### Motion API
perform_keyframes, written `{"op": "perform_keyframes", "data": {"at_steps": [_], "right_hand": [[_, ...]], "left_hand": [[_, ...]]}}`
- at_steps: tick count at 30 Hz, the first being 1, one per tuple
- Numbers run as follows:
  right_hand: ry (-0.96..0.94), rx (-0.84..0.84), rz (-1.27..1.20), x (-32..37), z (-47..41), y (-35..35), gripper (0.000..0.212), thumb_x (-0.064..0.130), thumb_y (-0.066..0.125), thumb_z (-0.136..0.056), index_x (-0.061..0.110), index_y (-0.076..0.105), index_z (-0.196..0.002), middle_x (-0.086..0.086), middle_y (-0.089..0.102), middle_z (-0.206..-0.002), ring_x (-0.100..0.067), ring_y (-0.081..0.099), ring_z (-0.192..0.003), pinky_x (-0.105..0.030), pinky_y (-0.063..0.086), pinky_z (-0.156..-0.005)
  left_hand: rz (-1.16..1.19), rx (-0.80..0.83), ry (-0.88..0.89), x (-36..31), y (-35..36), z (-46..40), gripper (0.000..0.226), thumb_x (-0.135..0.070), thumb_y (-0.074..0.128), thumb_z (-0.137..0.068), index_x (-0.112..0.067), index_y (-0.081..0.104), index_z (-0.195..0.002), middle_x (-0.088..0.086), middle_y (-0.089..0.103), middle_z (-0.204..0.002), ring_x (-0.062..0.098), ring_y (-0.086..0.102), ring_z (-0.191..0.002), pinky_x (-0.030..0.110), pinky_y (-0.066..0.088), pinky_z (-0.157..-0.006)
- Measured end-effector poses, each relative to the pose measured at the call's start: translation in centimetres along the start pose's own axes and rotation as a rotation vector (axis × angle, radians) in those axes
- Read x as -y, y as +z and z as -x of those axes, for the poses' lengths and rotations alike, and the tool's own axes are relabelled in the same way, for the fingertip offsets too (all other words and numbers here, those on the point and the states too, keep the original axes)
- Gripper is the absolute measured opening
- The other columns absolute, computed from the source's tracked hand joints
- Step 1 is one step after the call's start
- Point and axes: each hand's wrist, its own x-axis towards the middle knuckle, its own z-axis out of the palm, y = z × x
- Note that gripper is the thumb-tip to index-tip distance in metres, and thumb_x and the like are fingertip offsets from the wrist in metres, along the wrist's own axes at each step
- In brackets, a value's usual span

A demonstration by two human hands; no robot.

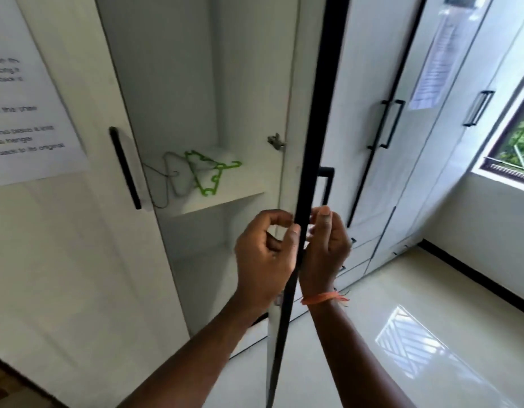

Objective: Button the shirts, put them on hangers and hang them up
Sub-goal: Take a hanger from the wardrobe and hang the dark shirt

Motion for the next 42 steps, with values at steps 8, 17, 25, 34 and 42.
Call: {"op": "perform_keyframes", "data": {"at_steps": [8,17,25,34,42], "right_hand": [[0.023,-0.215,0.076,-0.9,-6.2,-7.0,0.053,0.047,0.041,-0.099,0.000,0.066,-0.101,-0.009,0.063,-0.085,-0.021,0.058,-0.078,-0.037,0.048,-0.071],[-0.001,-0.322,0.420,-2.5,-7.9,-7.6,0.062,0.022,0.057,-0.090,0.005,0.041,-0.148,-0.012,0.042,-0.152,-0.024,0.037,-0.141,-0.038,0.026,-0.119],[-0.066,0.164,0.254,-6.4,-2.2,3.6,0.021,0.011,0.059,-0.087,0.013,0.064,-0.107,0.001,0.063,-0.108,-0.016,0.061,-0.104,-0.047,0.051,-0.091],[0.365,0.979,-0.011,-5.2,4.3,25.4,0.030,0.028,0.059,-0.098,0.014,0.060,-0.125,-0.005,0.067,-0.118,-0.016,0.062,-0.110,-0.026,0.047,-0.096],[0.427,1.059,-0.152,-4.8,6.2,26.8,0.022,0.028,0.060,-0.097,0.012,0.064,-0.112,-0.009,0.072,-0.101,-0.019,0.069,-0.094,-0.034,0.055,-0.087]], "left_hand": [[0.149,0.399,-0.298,-1.0,6.8,0.2,0.014,-0.014,0.062,-0.094,-0.019,0.066,-0.107,-0.007,0.071,-0.099,0.012,0.073,-0.070,0.030,0.061,-0.066],[0.054,0.322,-0.327,3.0,6.4,-2.9,0.013,-0.015,0.062,-0.094,-0.021,0.066,-0.105,-0.007,0.070,-0.095,0.012,0.072,-0.070,0.026,0.058,-0.066],[-0.228,-0.293,-0.169,8.2,-2.8,-7.8,0.039,-0.002,0.065,-0.083,-0.015,0.055,-0.119,0.000,0.051,-0.119,0.020,0.057,-0.100,0.026,0.049,-0.084],[-0.450,-0.512,-0.354,12.7,-15.9,-12.8,0.024,-0.023,0.055,-0.095,-0.011,0.059,-0.116,0.006,0.062,-0.110,0.024,0.057,-0.105,0.029,0.044,-0.090],[-0.437,-0.423,-0.392,10.8,-17.8,-11.5,0.024,-0.023,0.046,-0.101,-0.013,0.067,-0.097,-0.003,0.065,-0.080,0.014,0.061,-0.075,0.026,0.041,-0.067]]}}
